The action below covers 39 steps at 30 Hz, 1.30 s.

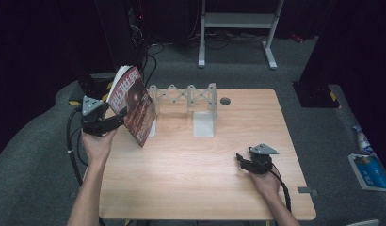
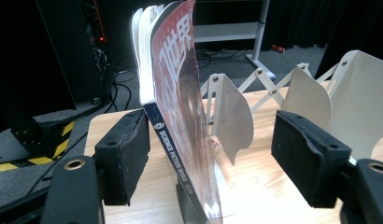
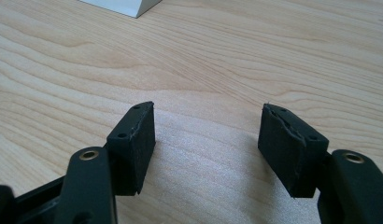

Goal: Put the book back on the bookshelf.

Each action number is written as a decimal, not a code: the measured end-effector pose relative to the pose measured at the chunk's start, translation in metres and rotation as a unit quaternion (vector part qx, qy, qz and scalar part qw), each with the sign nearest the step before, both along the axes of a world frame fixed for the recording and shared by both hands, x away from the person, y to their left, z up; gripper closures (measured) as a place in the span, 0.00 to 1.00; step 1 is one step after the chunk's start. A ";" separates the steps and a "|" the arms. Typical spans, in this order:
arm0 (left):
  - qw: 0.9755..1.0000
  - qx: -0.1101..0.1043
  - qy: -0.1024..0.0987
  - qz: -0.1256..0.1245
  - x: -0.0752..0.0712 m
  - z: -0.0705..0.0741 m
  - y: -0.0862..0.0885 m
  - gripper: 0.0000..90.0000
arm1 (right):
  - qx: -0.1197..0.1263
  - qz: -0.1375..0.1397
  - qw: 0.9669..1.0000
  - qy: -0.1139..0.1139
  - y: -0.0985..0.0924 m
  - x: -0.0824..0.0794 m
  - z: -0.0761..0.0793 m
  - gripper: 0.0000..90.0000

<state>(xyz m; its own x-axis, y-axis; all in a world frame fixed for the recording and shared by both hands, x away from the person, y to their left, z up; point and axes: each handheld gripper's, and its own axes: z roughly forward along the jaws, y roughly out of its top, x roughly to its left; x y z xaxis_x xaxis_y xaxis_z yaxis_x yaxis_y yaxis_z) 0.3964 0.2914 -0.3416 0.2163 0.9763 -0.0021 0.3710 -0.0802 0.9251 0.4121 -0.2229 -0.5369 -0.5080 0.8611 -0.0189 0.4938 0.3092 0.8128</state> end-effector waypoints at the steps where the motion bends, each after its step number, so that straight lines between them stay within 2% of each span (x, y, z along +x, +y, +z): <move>1: 1.000 -0.001 -0.001 -0.001 -0.001 0.000 0.000 0.32 | 0.000 0.000 1.000 0.000 0.000 0.000 0.000 0.41; 13: 1.000 -0.014 -0.006 -0.016 -0.010 -0.005 -0.003 0.32 | -0.001 0.001 1.000 -0.002 0.000 0.000 0.000 0.41; 39: 0.998 -0.025 -0.007 -0.052 -0.020 -0.017 -0.021 0.32 | -0.001 0.002 1.000 -0.002 0.000 0.000 0.000 0.41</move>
<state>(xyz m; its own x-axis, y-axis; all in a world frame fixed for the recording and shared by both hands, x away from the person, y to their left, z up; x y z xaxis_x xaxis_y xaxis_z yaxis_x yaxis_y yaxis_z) 0.3760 0.2705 -0.3591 0.3170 0.9473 -0.0474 0.3507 -0.0706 0.9338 0.4118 -0.2230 -0.5370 -0.5111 0.8593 -0.0219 0.4900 0.3122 0.8139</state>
